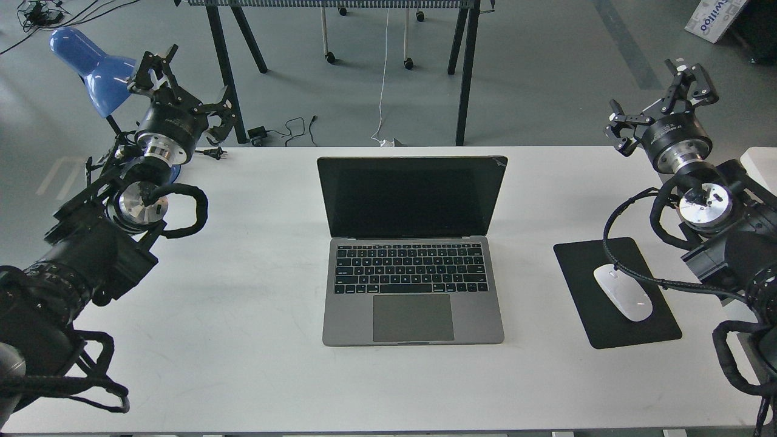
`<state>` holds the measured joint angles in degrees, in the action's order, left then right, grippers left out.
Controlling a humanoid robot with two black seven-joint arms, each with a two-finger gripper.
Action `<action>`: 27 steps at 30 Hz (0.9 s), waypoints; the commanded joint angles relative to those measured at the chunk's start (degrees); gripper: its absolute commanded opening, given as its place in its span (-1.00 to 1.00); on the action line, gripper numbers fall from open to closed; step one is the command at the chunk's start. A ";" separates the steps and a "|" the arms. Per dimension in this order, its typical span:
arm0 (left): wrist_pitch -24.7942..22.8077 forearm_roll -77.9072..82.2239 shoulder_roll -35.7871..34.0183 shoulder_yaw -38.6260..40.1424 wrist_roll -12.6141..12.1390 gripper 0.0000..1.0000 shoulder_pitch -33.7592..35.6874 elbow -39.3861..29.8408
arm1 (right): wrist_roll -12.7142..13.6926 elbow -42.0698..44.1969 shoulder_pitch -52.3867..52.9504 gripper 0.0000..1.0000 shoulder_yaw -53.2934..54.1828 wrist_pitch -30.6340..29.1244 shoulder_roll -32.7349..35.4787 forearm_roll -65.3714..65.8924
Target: Close notebook with right arm
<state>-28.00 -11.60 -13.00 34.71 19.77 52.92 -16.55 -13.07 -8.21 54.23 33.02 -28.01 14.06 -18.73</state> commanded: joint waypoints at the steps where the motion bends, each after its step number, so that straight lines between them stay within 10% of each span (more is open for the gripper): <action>1: 0.00 0.09 0.00 -0.17 0.00 1.00 0.08 0.02 | 0.15 -0.14 -0.61 1.00 -0.50 0.01 -0.08 0.01; 27: 0.00 0.00 0.00 -0.26 -0.09 1.00 -0.01 -0.07 | 4.37 -0.05 14.24 1.00 -17.63 0.01 -14.06 0.28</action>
<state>-28.00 -11.60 -13.02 34.54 19.69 52.92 -16.57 -9.32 -8.25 68.27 15.94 -28.01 0.77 -18.53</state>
